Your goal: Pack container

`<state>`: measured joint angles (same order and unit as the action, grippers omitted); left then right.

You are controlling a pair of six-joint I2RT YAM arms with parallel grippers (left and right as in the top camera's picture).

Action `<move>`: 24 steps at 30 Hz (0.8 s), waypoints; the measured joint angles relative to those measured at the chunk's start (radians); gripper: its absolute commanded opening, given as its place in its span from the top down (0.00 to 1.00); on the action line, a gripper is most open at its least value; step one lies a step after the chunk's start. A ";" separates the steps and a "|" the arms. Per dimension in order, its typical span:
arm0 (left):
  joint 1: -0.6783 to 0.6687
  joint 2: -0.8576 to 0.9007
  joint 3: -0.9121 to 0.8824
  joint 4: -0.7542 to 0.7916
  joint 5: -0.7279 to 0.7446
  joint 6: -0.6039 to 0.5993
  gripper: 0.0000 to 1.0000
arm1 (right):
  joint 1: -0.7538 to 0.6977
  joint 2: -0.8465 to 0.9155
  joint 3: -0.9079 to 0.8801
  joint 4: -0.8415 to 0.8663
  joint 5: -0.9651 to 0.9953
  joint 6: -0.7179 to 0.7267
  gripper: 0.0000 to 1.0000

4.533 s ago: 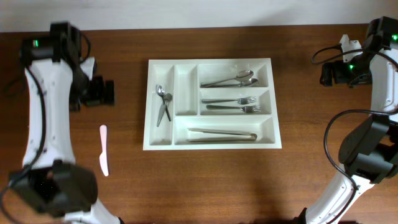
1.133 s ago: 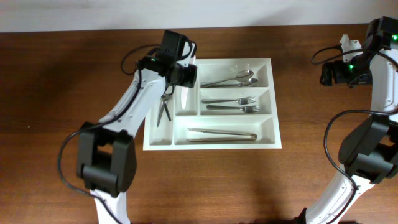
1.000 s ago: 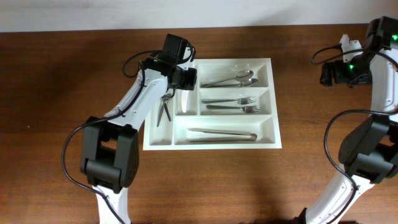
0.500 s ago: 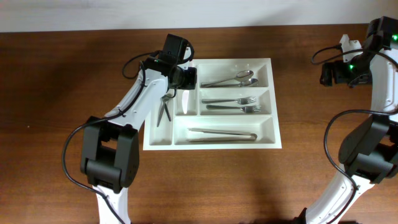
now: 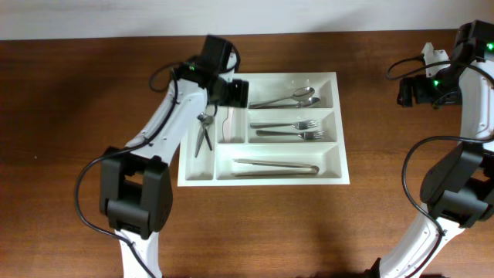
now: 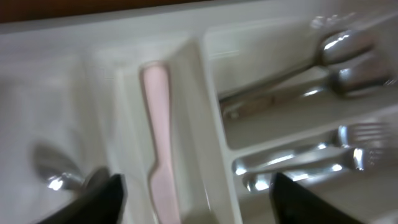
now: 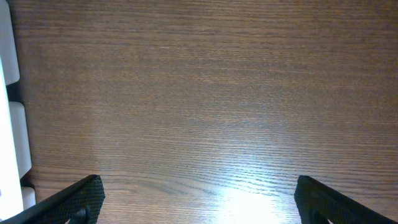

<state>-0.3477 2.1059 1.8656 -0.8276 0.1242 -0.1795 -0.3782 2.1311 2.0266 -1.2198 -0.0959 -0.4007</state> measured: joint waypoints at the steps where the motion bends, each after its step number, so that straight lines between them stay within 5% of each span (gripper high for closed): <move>1: 0.006 -0.002 0.052 -0.032 -0.002 0.014 0.05 | 0.000 0.000 0.000 0.000 0.000 0.000 0.01; 8: 0.079 -0.122 0.244 -0.267 -0.106 0.088 0.00 | 0.000 0.000 0.000 0.000 0.000 -0.001 0.01; 19: 0.199 -0.472 0.274 -0.652 -0.166 0.150 0.01 | 0.000 0.000 0.000 0.000 0.000 -0.001 0.01; 24: 0.201 -0.611 0.228 -0.696 -0.166 0.149 0.01 | 0.000 0.000 0.000 0.000 0.000 0.000 0.01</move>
<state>-0.1471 1.4948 2.0937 -1.5234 -0.0422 -0.0303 -0.3782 2.1311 2.0266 -1.2198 -0.0959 -0.4007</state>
